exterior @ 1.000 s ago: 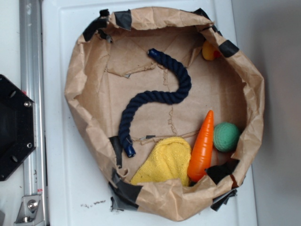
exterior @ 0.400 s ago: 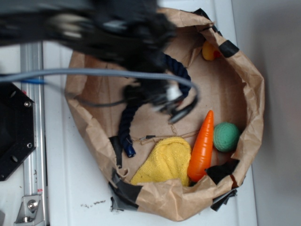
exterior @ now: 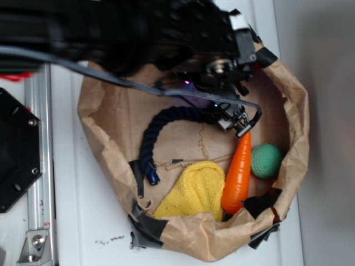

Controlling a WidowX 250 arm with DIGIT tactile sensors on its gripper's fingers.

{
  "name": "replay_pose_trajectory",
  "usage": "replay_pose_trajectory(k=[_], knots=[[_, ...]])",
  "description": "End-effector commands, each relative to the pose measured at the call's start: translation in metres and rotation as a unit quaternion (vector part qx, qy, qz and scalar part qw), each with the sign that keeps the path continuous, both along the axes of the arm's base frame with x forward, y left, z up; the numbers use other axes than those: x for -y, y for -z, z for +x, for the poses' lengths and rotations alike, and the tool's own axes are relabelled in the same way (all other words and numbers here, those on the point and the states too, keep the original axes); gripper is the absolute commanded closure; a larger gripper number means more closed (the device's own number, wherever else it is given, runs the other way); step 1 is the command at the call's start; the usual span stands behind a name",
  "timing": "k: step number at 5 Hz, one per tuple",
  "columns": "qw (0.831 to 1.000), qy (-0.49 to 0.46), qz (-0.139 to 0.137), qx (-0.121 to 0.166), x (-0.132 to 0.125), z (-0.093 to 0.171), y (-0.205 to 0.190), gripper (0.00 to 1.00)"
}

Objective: Grab the blue rope.

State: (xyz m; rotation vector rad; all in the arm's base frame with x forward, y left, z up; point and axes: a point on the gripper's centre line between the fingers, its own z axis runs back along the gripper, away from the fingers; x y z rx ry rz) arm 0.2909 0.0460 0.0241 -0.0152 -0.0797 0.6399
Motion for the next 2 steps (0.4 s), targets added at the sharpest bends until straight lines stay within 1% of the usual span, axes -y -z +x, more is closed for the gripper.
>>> replay_pose_trajectory(k=[1, 2], knots=[[0.999, -0.015, -0.028, -0.02, 0.0082, -0.0134, 0.014, 0.0], [0.999, -0.023, -0.034, -0.035, 0.0051, -0.0134, 0.0219, 1.0]])
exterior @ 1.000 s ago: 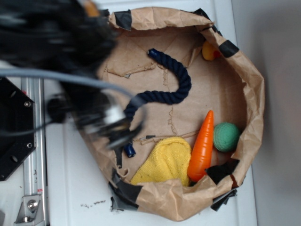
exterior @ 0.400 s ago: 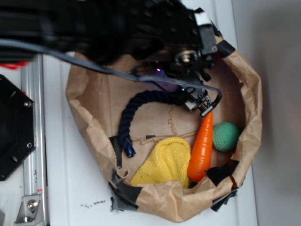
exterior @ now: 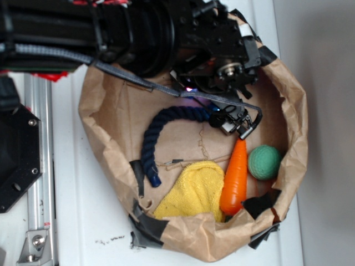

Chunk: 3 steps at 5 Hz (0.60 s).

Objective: Grab the blue rope.

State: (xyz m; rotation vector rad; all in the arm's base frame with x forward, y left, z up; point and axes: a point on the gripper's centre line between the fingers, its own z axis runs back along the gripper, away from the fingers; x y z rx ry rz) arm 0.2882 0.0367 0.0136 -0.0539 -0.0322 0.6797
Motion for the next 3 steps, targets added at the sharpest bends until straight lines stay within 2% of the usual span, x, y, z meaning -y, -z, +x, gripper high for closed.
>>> replay_pose_trajectory(k=[1, 3], knots=[[1.0, 0.0, -0.016, -0.023, -0.0027, -0.0125, 0.0144, 1.0], [0.999, 0.01, -0.035, -0.027, -0.0022, -0.0132, 0.0178, 1.0]])
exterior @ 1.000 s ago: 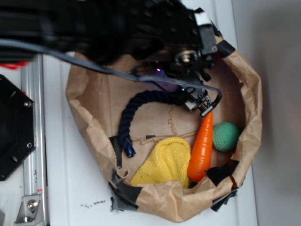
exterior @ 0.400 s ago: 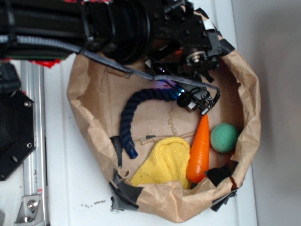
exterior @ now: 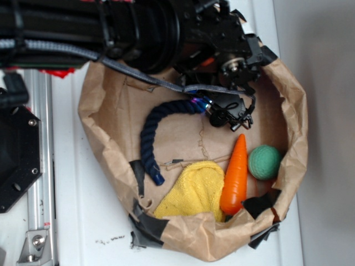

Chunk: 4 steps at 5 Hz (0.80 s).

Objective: Grab the blue rope.

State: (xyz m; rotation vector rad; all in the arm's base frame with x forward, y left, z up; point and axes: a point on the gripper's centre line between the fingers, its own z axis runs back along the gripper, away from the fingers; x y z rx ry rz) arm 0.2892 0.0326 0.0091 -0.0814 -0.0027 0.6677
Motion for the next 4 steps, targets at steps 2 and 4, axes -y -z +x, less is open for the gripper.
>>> replay_pose_trajectory(k=[2, 4], knots=[[1.0, 0.016, -0.014, -0.007, -0.007, -0.015, 0.008, 1.0], [0.986, 0.126, 0.004, 0.105, -0.015, -0.046, -0.065, 1.0]])
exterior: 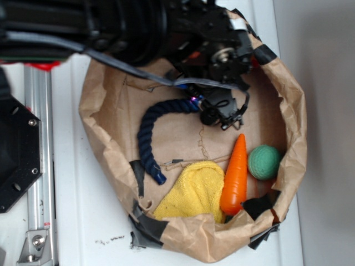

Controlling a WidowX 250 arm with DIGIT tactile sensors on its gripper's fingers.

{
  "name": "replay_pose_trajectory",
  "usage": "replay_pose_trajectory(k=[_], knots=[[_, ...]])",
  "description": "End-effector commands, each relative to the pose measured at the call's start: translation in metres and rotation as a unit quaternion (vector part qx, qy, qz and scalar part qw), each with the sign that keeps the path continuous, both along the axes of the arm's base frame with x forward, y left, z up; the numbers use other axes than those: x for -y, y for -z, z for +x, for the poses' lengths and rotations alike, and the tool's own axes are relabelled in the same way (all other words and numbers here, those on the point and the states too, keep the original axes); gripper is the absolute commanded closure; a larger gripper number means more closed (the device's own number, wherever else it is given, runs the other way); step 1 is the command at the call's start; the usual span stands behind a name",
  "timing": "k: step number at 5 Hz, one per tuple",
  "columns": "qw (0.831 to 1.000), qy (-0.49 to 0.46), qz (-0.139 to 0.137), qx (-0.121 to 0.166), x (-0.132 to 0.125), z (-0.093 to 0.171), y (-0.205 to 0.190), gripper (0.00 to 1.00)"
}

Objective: Grab the blue rope.

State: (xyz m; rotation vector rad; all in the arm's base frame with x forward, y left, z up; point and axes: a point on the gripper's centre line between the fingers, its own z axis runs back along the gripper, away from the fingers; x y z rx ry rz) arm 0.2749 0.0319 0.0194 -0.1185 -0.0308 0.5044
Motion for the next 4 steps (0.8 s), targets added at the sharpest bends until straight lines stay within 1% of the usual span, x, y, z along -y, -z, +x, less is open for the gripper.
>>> replay_pose_trajectory(k=[1, 2, 3, 4], knots=[[0.991, 0.083, 0.031, 0.102, -0.018, -0.049, -0.104, 1.0], [0.988, 0.117, 0.043, 0.086, -0.02, -0.051, -0.148, 1.0], [0.99, 0.112, 0.033, 0.077, -0.018, -0.046, -0.15, 1.0], [0.991, 0.111, 0.034, 0.068, -0.018, -0.038, -0.147, 1.0]])
